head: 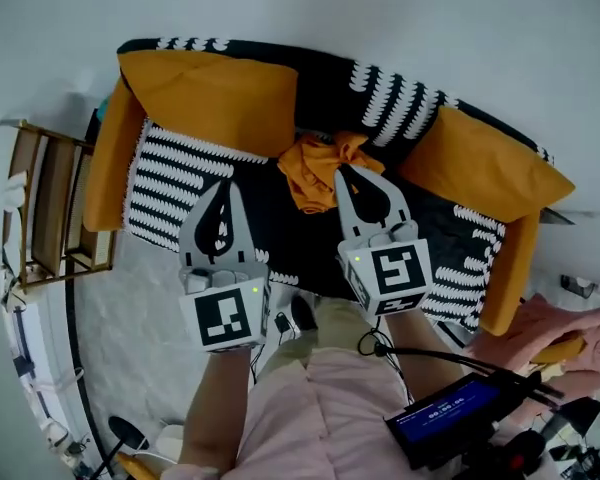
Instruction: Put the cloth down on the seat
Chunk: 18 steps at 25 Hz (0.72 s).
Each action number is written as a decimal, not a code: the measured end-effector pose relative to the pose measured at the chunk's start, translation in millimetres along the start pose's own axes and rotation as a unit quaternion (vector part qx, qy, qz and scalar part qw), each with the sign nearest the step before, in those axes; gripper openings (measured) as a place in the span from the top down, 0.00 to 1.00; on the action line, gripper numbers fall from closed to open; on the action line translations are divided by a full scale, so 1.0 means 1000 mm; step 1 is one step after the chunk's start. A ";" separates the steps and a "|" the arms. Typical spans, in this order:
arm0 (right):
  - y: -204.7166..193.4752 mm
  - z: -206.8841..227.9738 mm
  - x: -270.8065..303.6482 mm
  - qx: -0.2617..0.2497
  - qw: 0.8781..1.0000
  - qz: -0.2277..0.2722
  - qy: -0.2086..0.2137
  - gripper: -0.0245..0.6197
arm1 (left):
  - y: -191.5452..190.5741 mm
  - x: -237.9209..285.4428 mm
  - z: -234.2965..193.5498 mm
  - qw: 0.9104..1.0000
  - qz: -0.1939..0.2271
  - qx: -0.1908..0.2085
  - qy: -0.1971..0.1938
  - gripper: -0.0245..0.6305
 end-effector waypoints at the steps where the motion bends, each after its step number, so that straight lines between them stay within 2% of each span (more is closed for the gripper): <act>1: 0.010 -0.009 -0.010 -0.004 1.000 0.013 0.003 0.95 | 0.010 -0.009 -0.002 1.000 0.007 -0.004 0.004 0.95; 11: 0.076 -0.088 -0.076 -0.069 0.992 0.097 0.042 0.96 | 0.085 -0.083 -0.019 0.995 0.092 0.008 0.041 0.95; 18: 0.101 -0.113 -0.104 -0.091 0.985 0.139 0.052 0.96 | 0.113 -0.115 -0.022 0.990 0.128 0.020 0.053 0.95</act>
Point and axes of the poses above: the fingertips, and each gripper's own axes: x forward along the fingers, z to its right, y out of its top, the point moved 5 cm from there along -x, backward along the fingers, and after that the axes turned 12 degrees about x, right-handed, at the moved point
